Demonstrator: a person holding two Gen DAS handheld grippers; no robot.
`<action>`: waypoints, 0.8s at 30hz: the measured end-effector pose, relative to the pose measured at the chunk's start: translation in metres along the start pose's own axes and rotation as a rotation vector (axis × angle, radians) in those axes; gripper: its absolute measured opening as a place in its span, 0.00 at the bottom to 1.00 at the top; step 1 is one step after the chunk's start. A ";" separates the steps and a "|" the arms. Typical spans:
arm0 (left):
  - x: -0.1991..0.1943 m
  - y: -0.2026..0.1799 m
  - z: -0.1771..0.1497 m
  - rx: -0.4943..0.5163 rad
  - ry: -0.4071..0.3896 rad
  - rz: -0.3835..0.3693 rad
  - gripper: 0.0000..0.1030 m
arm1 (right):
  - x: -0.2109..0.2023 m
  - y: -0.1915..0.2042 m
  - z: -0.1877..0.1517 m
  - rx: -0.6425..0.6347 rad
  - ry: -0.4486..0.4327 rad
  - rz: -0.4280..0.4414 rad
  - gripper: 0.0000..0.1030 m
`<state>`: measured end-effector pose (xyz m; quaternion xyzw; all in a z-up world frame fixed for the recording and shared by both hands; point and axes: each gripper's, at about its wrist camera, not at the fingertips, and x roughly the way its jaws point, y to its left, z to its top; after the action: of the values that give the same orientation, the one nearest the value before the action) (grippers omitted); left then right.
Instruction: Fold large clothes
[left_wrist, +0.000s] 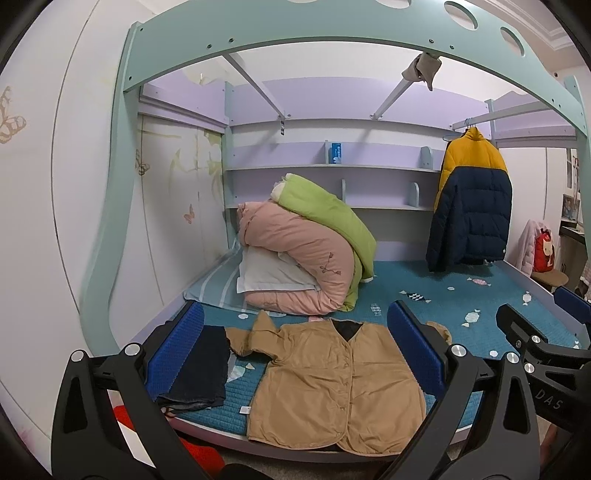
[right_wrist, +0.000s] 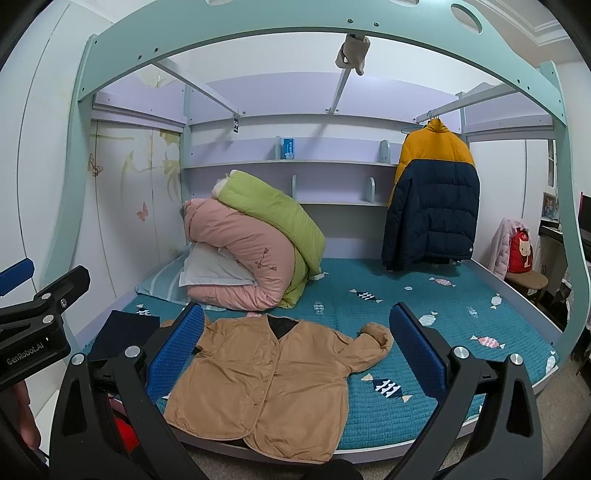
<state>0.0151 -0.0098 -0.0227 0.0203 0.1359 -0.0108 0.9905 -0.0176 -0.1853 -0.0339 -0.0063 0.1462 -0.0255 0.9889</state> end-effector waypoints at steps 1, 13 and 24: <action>0.000 0.000 0.001 -0.001 0.001 0.001 0.96 | 0.000 0.000 0.000 0.002 0.000 0.000 0.94; 0.002 -0.003 0.001 0.001 0.003 0.001 0.96 | 0.000 -0.002 -0.001 0.004 0.001 0.001 0.94; 0.002 -0.008 -0.003 0.005 0.004 -0.002 0.96 | 0.002 -0.005 -0.004 0.008 0.007 0.002 0.94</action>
<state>0.0165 -0.0174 -0.0262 0.0227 0.1381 -0.0120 0.9901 -0.0171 -0.1902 -0.0381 -0.0019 0.1496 -0.0250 0.9884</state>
